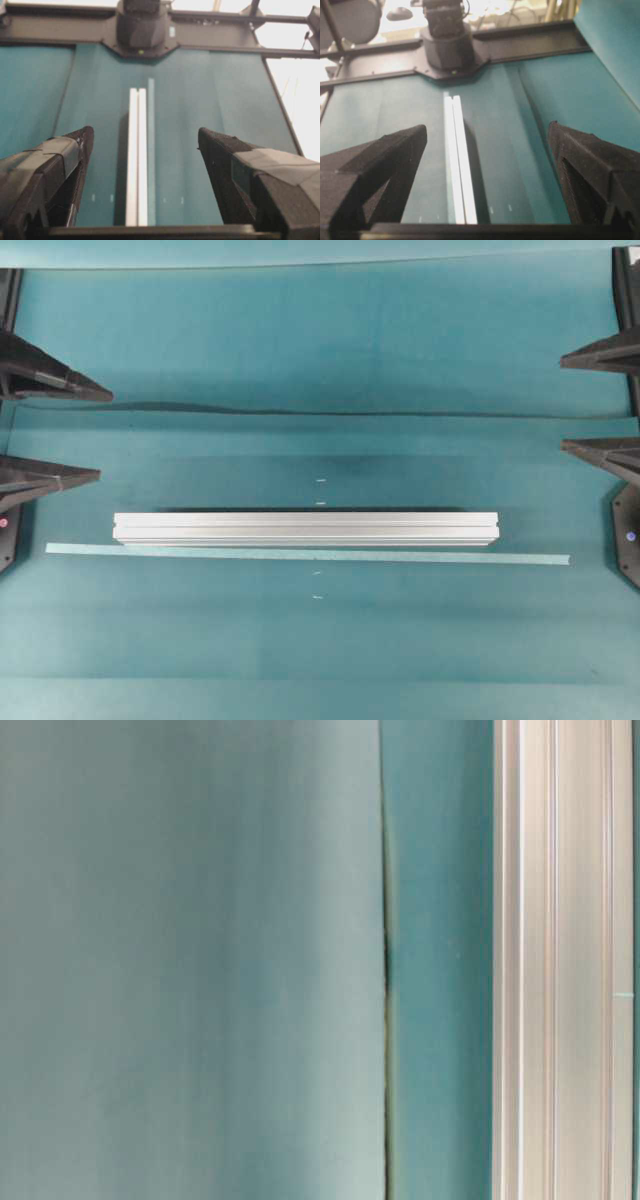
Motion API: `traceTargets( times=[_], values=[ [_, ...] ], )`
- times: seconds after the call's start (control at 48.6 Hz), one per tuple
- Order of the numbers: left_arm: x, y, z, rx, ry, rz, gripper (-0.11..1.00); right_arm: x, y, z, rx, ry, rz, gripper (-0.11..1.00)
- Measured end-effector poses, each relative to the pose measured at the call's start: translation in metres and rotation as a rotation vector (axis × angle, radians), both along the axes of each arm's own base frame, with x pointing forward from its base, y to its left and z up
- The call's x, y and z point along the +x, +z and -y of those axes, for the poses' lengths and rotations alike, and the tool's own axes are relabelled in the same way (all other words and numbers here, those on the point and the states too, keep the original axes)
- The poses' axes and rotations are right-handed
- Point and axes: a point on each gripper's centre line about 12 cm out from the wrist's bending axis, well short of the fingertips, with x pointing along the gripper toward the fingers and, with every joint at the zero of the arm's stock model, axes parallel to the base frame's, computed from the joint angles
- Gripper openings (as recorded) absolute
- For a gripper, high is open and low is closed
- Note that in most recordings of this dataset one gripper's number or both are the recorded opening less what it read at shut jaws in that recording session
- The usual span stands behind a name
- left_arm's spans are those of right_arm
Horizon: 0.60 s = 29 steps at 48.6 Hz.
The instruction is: Lift the metal rail with both hands.
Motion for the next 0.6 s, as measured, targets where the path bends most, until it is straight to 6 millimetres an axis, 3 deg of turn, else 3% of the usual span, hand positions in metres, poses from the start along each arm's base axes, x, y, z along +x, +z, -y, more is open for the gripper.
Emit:
traceTargets(
  times=[0.596],
  values=[
    [-0.0046,-0.0083,0.0,-0.026,0.004,0.0,0.85,-0.0038,-0.0072,-0.0003,0.004,0.0,-0.006,0.99]
  ],
)
